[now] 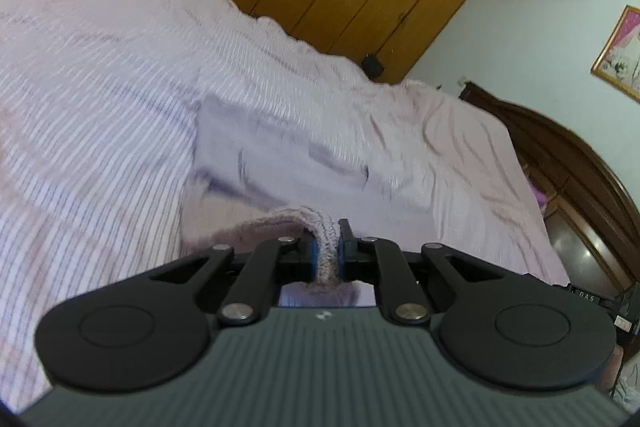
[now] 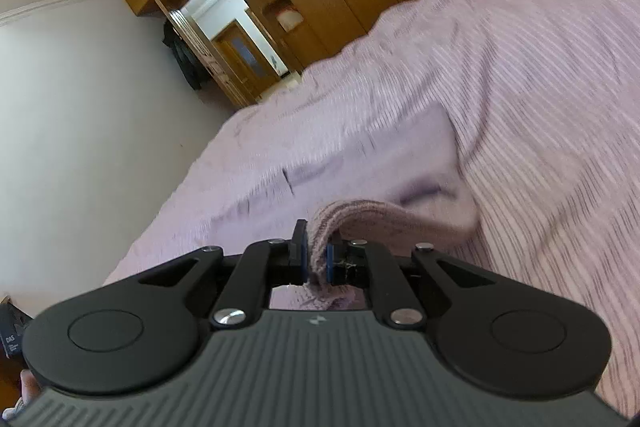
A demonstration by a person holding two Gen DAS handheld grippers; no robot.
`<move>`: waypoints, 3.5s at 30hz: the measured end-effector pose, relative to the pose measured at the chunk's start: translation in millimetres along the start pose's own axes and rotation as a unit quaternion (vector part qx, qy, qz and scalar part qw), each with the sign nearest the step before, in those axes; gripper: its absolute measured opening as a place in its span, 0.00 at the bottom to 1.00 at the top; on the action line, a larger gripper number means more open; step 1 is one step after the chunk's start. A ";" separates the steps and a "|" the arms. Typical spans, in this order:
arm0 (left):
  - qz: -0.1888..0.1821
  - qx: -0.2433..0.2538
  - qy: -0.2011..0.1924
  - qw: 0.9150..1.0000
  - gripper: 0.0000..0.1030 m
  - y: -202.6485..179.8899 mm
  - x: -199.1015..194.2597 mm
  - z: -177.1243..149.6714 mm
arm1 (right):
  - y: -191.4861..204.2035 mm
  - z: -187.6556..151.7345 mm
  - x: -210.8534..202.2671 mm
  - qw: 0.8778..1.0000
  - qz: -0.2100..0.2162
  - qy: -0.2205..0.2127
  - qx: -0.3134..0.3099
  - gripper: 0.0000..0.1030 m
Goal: Fold small clothes
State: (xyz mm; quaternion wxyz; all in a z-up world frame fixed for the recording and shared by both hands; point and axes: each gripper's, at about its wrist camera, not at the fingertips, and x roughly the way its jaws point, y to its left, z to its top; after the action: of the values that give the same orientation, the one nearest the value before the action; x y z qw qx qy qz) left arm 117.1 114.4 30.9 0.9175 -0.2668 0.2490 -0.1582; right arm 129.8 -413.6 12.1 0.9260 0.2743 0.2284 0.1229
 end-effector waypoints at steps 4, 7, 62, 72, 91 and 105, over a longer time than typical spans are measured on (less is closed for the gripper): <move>-0.005 -0.001 -0.016 1.000 0.11 1.1 20.3 30.3 | 1.0 28.5 30.6 1.000 0.010 -0.014 0.016 0.07; -0.004 0.000 -0.026 1.000 0.11 3.0 45.1 56.3 | -1.8 50.2 60.2 0.999 0.012 -0.023 0.026 0.07; 0.130 0.241 0.091 0.957 0.26 -18.7 226.6 8.7 | 31.3 -16.5 272.1 0.953 -0.143 0.116 -0.242 0.17; 0.136 0.233 0.102 0.958 0.28 -12.4 251.2 37.9 | 25.0 6.6 312.3 0.963 -0.143 0.104 -0.205 0.17; 0.170 0.130 0.037 0.976 0.26 -3.8 161.2 34.6 | 4.6 9.2 238.1 0.968 -0.187 0.040 -0.164 0.25; 0.185 0.206 0.044 0.960 0.40 -19.0 186.3 27.3 | -30.7 54.1 298.0 0.950 -0.229 0.042 -0.207 0.28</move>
State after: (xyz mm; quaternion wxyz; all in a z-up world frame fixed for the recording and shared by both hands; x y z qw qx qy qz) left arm 282.7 31.4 -7.7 0.9539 -0.0139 0.2965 -0.0453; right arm 417.4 -358.1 -70.8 0.9553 0.0119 0.2930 -0.0368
